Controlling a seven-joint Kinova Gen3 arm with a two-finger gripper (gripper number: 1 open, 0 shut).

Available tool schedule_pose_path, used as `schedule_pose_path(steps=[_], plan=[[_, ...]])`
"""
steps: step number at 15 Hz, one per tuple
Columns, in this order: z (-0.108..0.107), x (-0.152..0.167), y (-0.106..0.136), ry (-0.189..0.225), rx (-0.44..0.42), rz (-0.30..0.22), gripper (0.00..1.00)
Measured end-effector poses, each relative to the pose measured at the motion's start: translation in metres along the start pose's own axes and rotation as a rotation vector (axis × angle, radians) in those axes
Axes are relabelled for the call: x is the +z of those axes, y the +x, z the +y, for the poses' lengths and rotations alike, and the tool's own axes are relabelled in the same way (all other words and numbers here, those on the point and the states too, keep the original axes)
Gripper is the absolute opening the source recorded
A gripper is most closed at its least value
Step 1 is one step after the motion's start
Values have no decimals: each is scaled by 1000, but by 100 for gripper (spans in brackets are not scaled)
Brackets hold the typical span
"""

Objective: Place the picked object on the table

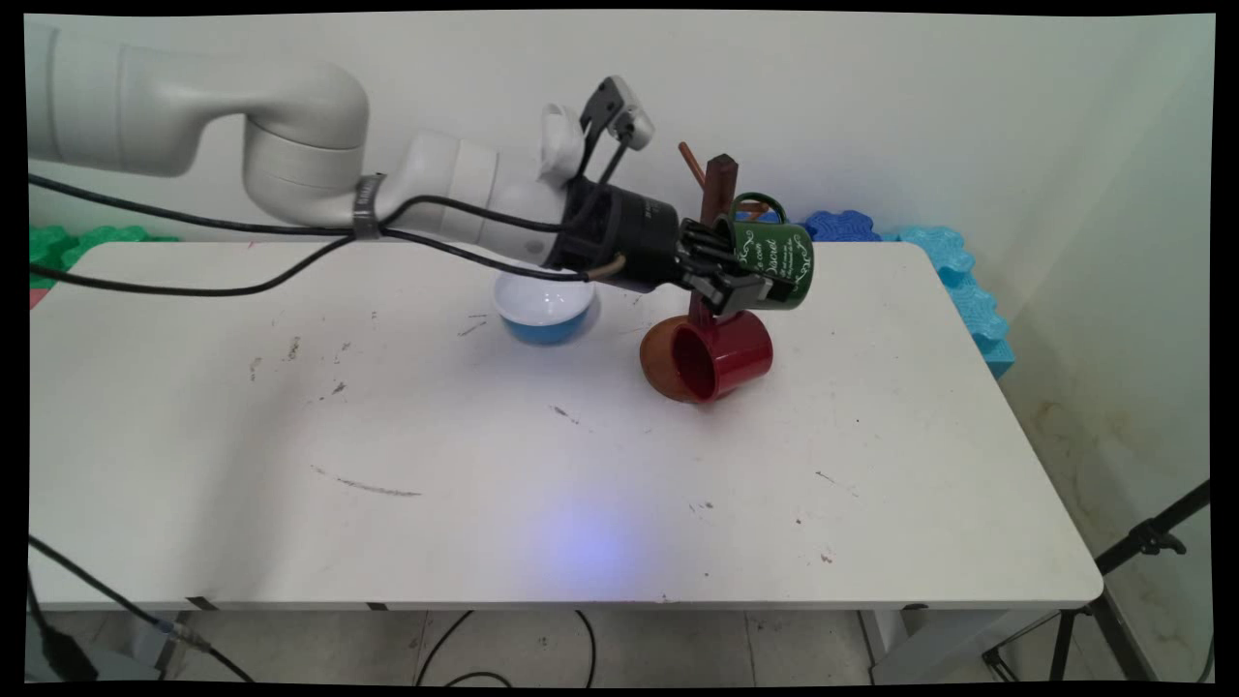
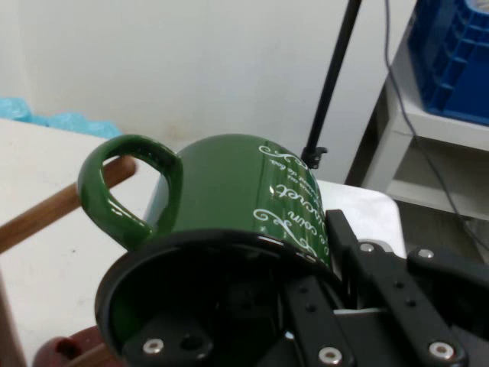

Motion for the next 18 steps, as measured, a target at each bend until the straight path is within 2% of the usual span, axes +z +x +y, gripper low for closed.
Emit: schedule_pose_path(steps=[9, 13, 18], plan=[[31, -36, 16, -52, 23, 17, 0], [42, -63, 28, -70, 64, -36, 0], [36, -111, 36, -37, 95, -128, 0]])
